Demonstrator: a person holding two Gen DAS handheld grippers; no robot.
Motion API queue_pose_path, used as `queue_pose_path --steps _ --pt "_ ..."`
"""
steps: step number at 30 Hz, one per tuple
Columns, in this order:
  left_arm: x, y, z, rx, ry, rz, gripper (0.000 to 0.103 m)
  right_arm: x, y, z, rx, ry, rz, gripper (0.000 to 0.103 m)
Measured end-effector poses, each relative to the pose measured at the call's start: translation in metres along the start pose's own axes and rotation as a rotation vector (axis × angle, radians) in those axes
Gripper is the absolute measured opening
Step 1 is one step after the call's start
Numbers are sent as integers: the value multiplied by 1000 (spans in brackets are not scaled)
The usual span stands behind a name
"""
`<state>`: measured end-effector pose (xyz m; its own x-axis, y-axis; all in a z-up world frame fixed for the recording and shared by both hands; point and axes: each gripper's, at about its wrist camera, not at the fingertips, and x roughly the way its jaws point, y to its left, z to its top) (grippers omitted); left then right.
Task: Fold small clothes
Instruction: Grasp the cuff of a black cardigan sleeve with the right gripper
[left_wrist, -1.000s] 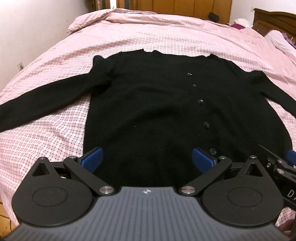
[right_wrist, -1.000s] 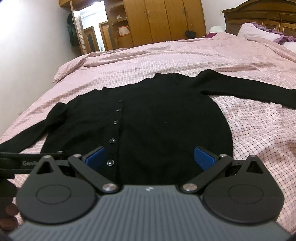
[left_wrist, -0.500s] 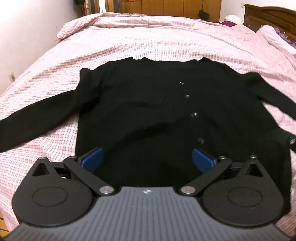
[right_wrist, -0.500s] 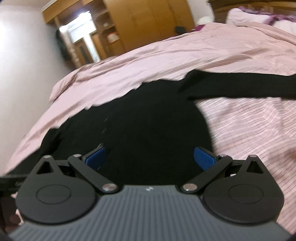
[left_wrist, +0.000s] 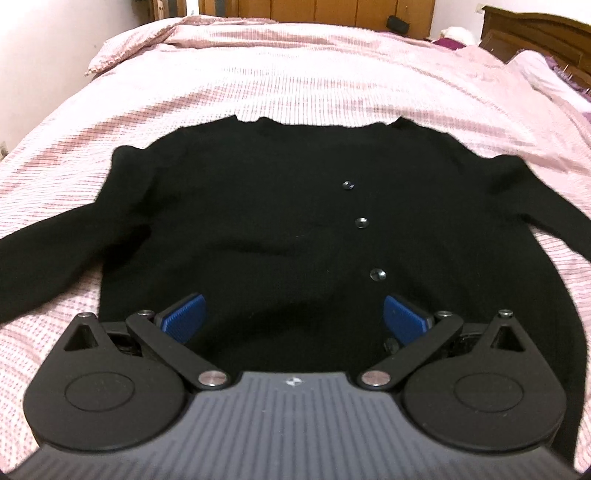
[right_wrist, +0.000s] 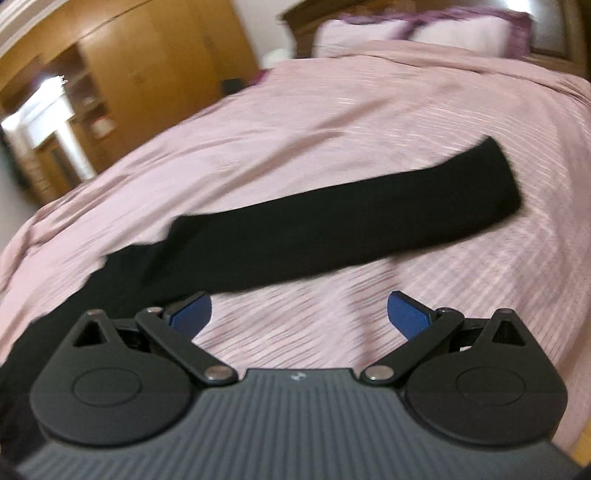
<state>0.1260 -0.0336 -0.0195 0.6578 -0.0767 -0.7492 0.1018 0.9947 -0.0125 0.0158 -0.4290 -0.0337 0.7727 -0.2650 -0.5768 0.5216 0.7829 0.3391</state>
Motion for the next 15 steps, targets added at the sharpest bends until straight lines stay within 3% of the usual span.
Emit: queue_pose_path --steps 5,9,15 --pt "24 -8 2 5 30 13 103 31 -39 11 55 6 -96 103" --pt "42 -12 -1 2 68 34 103 49 -59 15 72 14 -93 103" --pt "50 -17 -5 2 52 61 103 76 -77 25 110 1 -62 103"
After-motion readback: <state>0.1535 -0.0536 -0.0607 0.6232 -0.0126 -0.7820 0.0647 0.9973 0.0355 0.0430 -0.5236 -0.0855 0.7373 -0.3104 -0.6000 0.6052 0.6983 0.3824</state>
